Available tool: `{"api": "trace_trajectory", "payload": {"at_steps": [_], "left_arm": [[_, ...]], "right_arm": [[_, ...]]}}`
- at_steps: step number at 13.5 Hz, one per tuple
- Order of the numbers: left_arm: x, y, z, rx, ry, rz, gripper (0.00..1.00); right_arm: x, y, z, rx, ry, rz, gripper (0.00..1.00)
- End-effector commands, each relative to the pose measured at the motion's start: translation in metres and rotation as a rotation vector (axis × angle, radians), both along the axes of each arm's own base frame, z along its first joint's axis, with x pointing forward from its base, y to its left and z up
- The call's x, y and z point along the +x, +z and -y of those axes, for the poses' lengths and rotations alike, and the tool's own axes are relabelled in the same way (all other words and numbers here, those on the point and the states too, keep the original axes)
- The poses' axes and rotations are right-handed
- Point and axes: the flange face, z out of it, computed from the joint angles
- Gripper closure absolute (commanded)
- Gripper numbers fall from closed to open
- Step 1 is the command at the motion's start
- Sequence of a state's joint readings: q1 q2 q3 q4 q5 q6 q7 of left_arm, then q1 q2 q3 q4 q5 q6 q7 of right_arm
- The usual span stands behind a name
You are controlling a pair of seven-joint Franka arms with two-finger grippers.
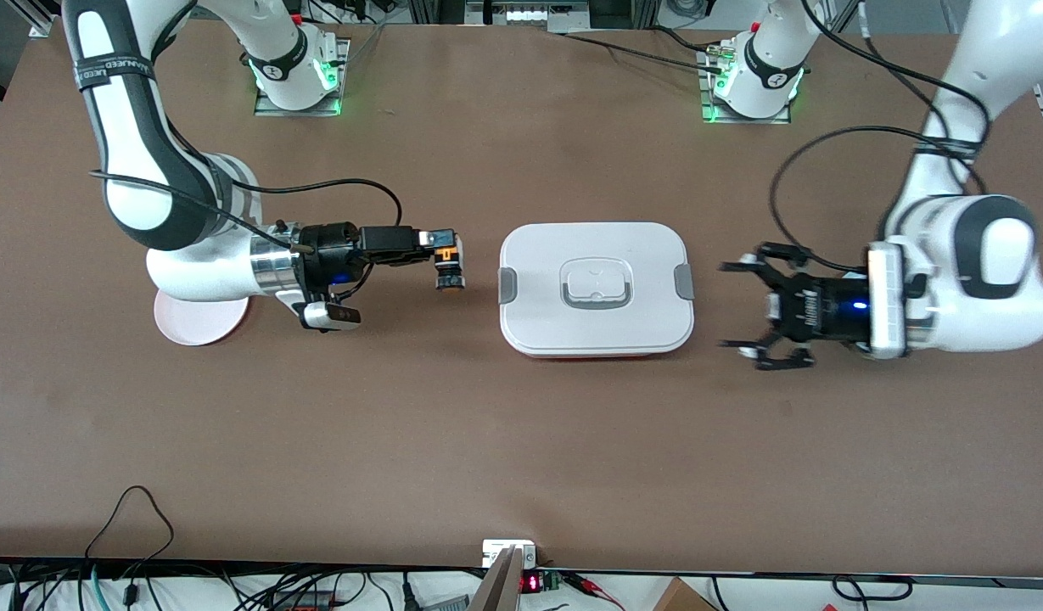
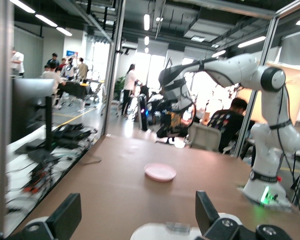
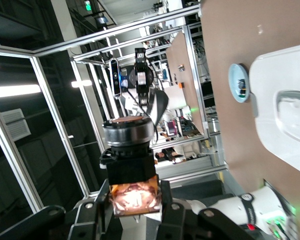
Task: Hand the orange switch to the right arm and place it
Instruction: 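Open the left gripper and pull it back from the switch, then carry the switch with the right gripper over the white plate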
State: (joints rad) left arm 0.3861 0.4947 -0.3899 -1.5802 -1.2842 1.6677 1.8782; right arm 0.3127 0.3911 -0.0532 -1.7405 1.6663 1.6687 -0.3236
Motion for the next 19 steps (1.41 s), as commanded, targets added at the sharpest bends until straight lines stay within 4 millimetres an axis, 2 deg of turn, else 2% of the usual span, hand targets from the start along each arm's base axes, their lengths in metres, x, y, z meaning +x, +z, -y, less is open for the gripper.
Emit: {"api": "trace_trajectory", "payload": {"at_steps": [1,2,3,4,5,6,7,8,9,10,11,13,14,17,19], "left_arm": [[0.017,0.006,-0.084,0.086,-0.007,0.081,0.00],[0.020,0.007,-0.106,0.134,-0.044,0.098,0.00],[0.023,0.017,-0.142,0.209,-0.015,0.131,0.00],[0.025,0.035,-0.172,0.258,0.027,0.164,0.00],[0.023,0.052,-0.212,0.330,0.085,0.194,0.00],[0.019,0.066,-0.238,0.442,0.100,0.213,0.00],[0.014,0.076,-0.256,0.540,0.101,0.217,0.00],[0.011,0.076,-0.266,0.592,0.104,0.198,0.00],[0.005,0.083,-0.285,0.648,0.145,0.151,0.00],[-0.005,0.115,-0.299,0.742,0.198,0.116,0.00],[-0.017,0.148,-0.298,0.845,0.242,0.069,0.00],[-0.044,0.217,-0.282,0.995,0.398,-0.068,0.00],[-0.053,0.242,-0.266,1.025,0.466,-0.130,0.00],[-0.074,0.270,-0.234,1.051,0.535,-0.289,0.00],[-0.087,0.296,-0.204,1.060,0.587,-0.355,0.00]], "right_arm": [[0.004,-0.004,0.030,-0.024,0.044,0.024,0.98],[0.005,-0.006,0.041,-0.052,0.063,0.033,0.98],[0.005,-0.011,0.052,-0.090,0.085,0.040,0.98],[0.004,-0.013,0.060,-0.118,0.106,0.044,0.98],[0.001,-0.015,0.067,-0.151,0.140,0.048,0.98],[-0.001,-0.017,0.076,-0.196,0.165,0.055,0.98],[-0.003,-0.021,0.089,-0.267,0.198,0.068,0.98],[-0.005,-0.027,0.107,-0.338,0.237,0.073,0.98],[-0.004,-0.027,0.120,-0.414,0.281,0.107,0.98],[-0.007,-0.032,0.133,-0.500,0.361,0.163,0.98],[-0.008,-0.033,0.143,-0.592,0.450,0.238,0.98],[-0.008,-0.040,0.159,-0.707,0.585,0.345,0.98],[-0.009,-0.043,0.167,-0.735,0.631,0.380,0.98],[-0.008,-0.051,0.204,-0.872,0.758,0.425,0.97],[-0.005,-0.055,0.224,-1.009,0.879,0.479,0.96]]}}
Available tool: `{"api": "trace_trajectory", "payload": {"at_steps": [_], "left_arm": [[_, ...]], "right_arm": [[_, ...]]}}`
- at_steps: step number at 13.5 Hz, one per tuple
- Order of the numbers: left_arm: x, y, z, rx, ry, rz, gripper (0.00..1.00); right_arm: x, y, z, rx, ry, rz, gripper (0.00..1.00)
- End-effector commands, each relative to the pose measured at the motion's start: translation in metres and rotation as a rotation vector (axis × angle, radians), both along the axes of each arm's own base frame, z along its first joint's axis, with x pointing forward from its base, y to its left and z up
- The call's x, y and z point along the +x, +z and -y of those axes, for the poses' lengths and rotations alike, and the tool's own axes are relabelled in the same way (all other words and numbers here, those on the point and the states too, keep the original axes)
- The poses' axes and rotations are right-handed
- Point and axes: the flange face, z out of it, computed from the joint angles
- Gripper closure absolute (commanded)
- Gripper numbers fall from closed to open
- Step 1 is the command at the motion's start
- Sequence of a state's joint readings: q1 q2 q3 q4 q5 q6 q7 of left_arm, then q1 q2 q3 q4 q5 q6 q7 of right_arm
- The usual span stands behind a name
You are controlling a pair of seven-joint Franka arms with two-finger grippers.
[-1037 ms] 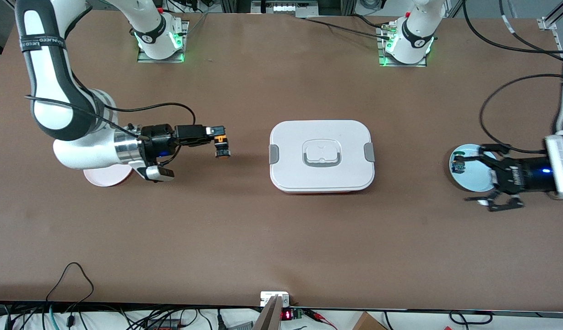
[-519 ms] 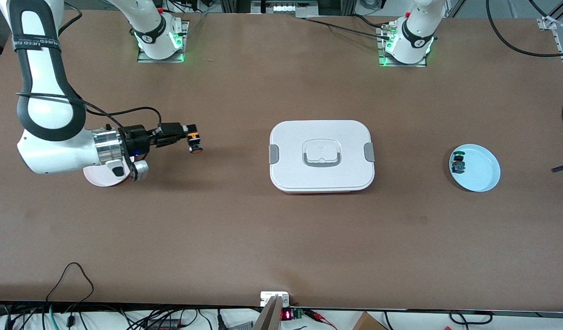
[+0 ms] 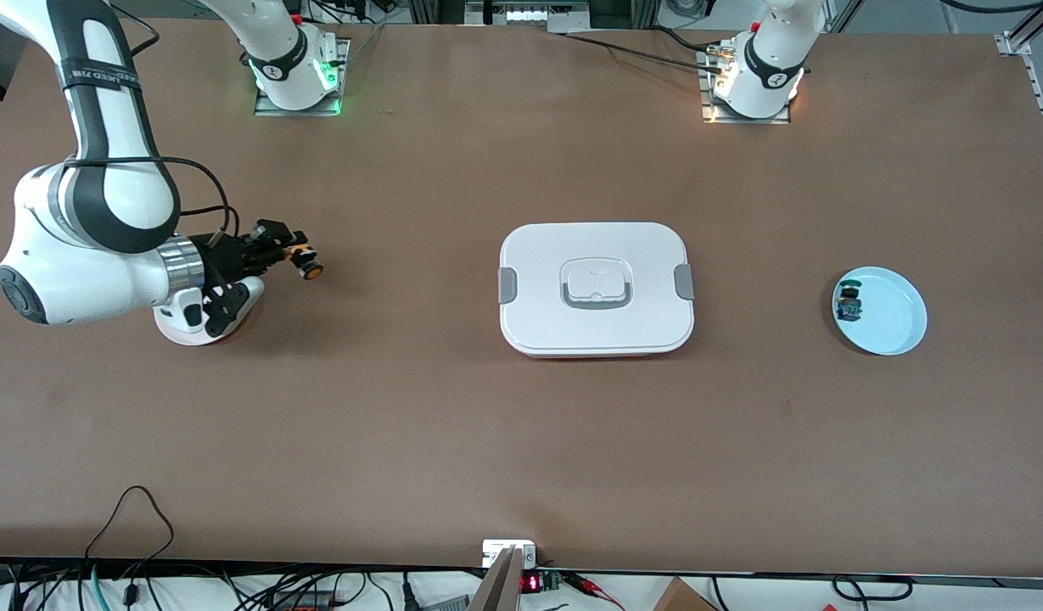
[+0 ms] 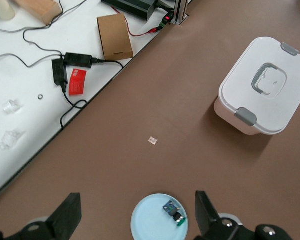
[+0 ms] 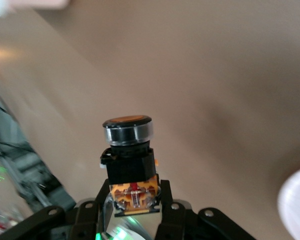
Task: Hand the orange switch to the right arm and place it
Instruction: 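Carry the switch with the right gripper over the white plate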
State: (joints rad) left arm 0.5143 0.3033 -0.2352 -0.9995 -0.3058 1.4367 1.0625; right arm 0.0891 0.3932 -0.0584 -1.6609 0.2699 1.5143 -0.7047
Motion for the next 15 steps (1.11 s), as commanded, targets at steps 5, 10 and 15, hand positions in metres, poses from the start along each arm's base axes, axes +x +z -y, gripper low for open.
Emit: {"api": "trace_trajectory", "payload": {"at_steps": [5,10,15], "left_arm": [[-0.036,0.039,0.129,0.058,0.264,-0.182,0.00],[-0.071,0.003,0.225,0.164,0.668,-0.299,0.00],[-0.065,-0.047,0.152,0.159,0.804,-0.344,0.00]], "right_arm": [[0.021,-0.012,0.057,-0.146,0.347,0.222,0.93],[0.027,-0.032,0.091,-0.152,0.548,0.322,0.94],[0.033,-0.051,0.118,-0.162,0.781,0.418,0.94]]}}
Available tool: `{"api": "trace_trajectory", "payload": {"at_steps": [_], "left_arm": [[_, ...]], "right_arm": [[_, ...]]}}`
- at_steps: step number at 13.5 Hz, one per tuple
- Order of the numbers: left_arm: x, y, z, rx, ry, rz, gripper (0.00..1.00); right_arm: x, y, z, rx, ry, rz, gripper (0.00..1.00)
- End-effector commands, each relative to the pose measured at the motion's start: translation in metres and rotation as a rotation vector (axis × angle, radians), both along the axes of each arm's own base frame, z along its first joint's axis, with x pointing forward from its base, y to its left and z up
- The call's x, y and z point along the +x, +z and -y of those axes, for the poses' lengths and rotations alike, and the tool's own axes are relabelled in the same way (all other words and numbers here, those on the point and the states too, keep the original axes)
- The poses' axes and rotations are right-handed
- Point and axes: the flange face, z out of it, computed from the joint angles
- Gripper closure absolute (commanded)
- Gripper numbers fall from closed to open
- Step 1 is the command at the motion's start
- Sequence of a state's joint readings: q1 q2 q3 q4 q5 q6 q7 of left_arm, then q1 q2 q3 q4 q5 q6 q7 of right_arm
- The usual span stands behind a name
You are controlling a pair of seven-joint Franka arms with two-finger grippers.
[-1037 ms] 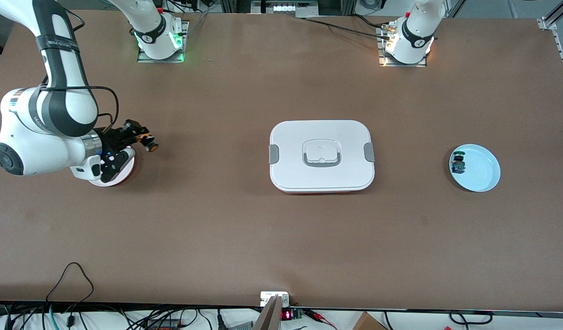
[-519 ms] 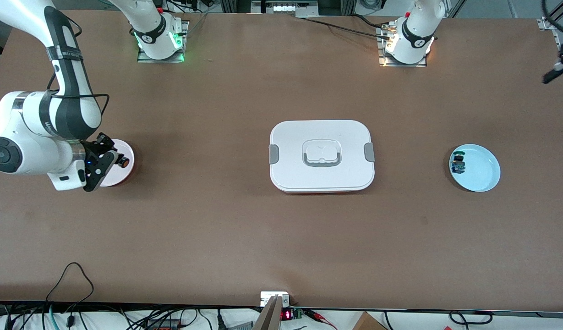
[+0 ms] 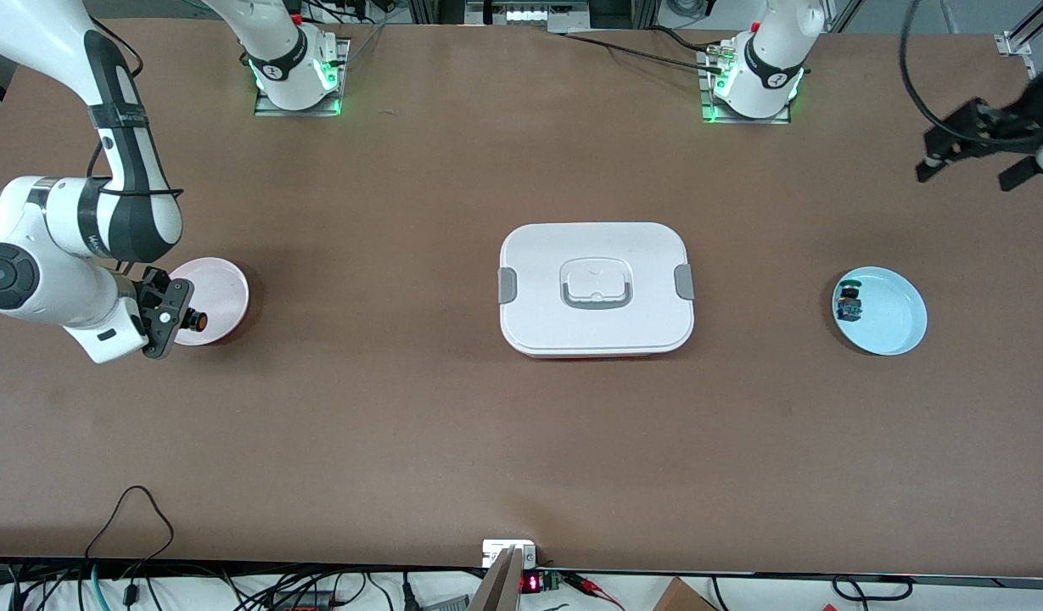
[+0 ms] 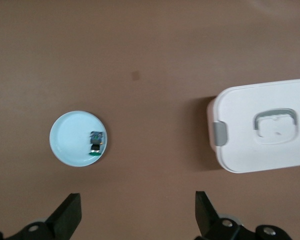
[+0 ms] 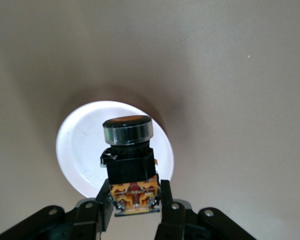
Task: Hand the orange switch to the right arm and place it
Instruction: 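Carry the switch with the right gripper over the white plate, then lower the switch onto the white plate and open the right gripper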
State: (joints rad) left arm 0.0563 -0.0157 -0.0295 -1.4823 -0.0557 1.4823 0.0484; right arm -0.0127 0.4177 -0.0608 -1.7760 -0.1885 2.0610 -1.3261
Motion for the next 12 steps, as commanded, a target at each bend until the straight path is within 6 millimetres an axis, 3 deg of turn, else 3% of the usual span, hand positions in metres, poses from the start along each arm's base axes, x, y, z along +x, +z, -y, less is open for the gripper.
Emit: {"api": "trace_trajectory", "payload": {"at_steps": [1,5,10,12], "left_arm": [[-0.006,-0.008,-0.010,0.013,0.020,0.005,0.00],[-0.002,-0.012,-0.005,0.015,0.014,0.002,0.00],[-0.002,-0.011,-0.028,0.096,0.043,0.002,0.00],[0.004,-0.020,-0.025,0.093,0.039,-0.012,0.00]], "right_arm": [[-0.009,-0.020,0.015,0.006,0.080,0.006,0.94],[-0.032,-0.054,0.031,0.024,0.096,-0.014,0.94],[-0.042,-0.080,0.049,0.046,0.174,0.012,0.93],[-0.047,-0.091,0.050,0.053,0.172,-0.009,0.93]]}}
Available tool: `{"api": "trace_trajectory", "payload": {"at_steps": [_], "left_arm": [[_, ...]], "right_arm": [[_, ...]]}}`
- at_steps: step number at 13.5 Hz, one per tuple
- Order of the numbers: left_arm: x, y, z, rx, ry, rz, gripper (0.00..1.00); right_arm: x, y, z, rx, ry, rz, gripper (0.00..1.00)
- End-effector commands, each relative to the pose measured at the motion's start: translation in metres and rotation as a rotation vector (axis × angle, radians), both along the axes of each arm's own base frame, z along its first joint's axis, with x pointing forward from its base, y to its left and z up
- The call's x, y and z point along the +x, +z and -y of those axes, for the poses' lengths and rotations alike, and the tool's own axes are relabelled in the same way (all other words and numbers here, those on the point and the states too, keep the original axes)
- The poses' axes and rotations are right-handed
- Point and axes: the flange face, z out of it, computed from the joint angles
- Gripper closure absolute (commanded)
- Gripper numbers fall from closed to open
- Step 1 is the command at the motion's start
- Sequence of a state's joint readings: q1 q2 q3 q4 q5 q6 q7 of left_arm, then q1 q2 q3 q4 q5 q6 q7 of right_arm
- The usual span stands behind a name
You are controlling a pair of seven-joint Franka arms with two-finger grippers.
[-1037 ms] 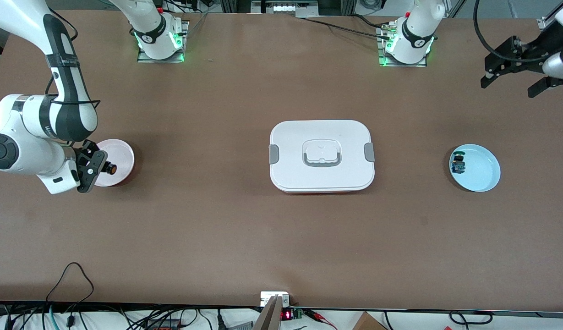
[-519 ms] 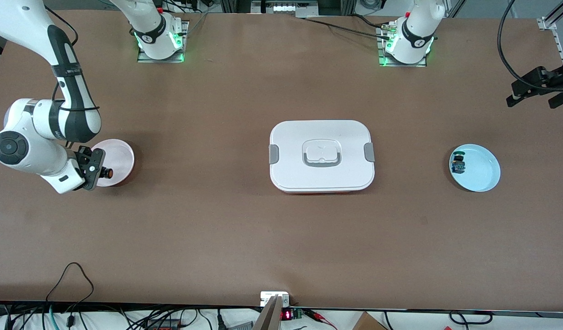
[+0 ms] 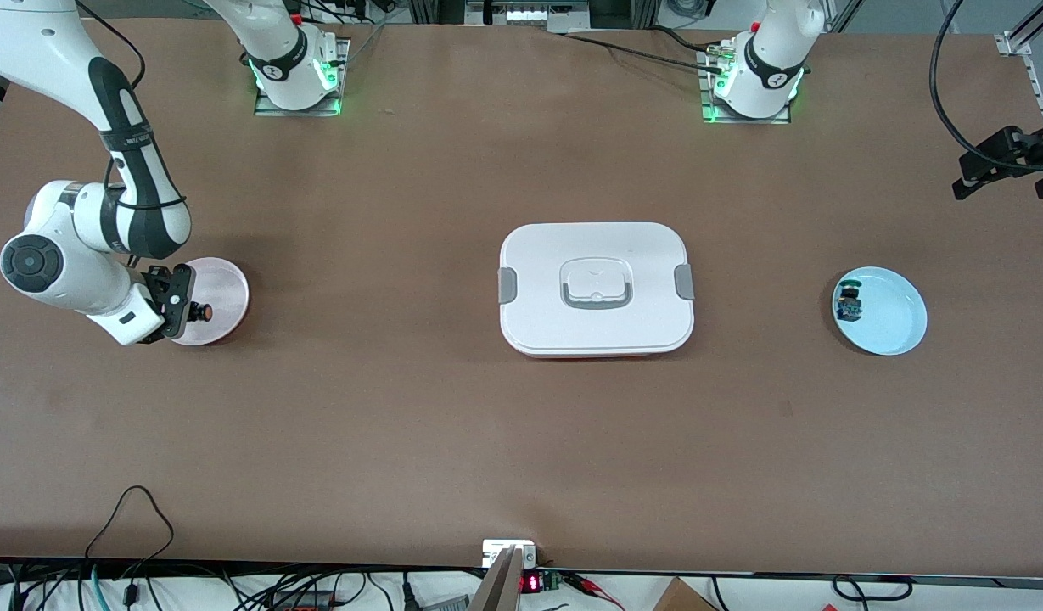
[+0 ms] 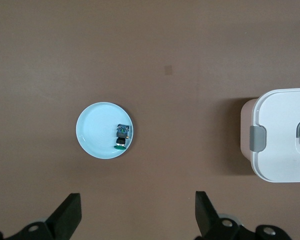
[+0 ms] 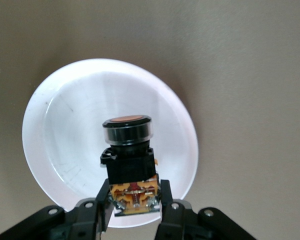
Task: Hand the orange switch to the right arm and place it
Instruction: 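Lower the switch onto the white plate and open the right gripper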
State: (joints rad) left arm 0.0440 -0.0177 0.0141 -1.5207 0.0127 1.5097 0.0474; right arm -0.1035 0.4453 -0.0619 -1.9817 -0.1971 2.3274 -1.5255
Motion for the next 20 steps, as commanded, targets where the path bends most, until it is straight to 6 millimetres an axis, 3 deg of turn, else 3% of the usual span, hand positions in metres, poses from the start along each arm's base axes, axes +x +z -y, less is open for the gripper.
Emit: {"api": "trace_trajectory", "payload": {"at_steps": [1,5,9,10,11,12,13,15,17,19,20], "left_arm": [[0.008,-0.009,0.000,0.021,0.001,-0.005,0.00],[0.012,-0.015,-0.011,0.010,0.019,-0.030,0.00],[0.008,-0.043,-0.005,-0.002,0.012,-0.155,0.00],[0.007,-0.042,-0.004,-0.003,0.011,-0.154,0.00],[0.007,-0.039,-0.002,-0.013,0.007,-0.149,0.00],[0.007,-0.037,-0.003,-0.012,0.009,-0.146,0.00],[0.007,-0.038,-0.004,-0.014,0.010,-0.146,0.00],[0.012,-0.050,-0.009,0.007,0.018,-0.168,0.00],[0.013,-0.051,-0.030,-0.001,0.053,-0.148,0.00],[0.012,-0.052,-0.022,0.002,0.040,-0.115,0.00],[-0.001,-0.054,-0.013,0.004,0.029,-0.108,0.00]], "right_arm": [[-0.010,-0.014,0.006,0.008,0.017,-0.019,0.93],[-0.026,-0.024,0.011,0.015,0.003,-0.049,0.93],[-0.032,-0.029,0.022,0.021,0.003,-0.058,0.93],[-0.032,-0.029,0.023,0.022,0.001,-0.056,0.93],[-0.031,-0.030,0.023,0.022,0.000,-0.050,0.84],[-0.031,-0.031,0.023,0.024,-0.002,-0.049,0.54],[-0.032,-0.032,0.023,0.024,-0.006,-0.050,0.01],[-0.030,-0.028,0.023,0.035,-0.024,-0.041,0.00],[-0.025,-0.021,0.019,0.068,-0.068,-0.024,0.00],[-0.015,-0.001,0.014,0.104,-0.112,-0.011,0.00],[-0.007,0.011,0.013,0.139,-0.150,-0.005,0.00]]}}
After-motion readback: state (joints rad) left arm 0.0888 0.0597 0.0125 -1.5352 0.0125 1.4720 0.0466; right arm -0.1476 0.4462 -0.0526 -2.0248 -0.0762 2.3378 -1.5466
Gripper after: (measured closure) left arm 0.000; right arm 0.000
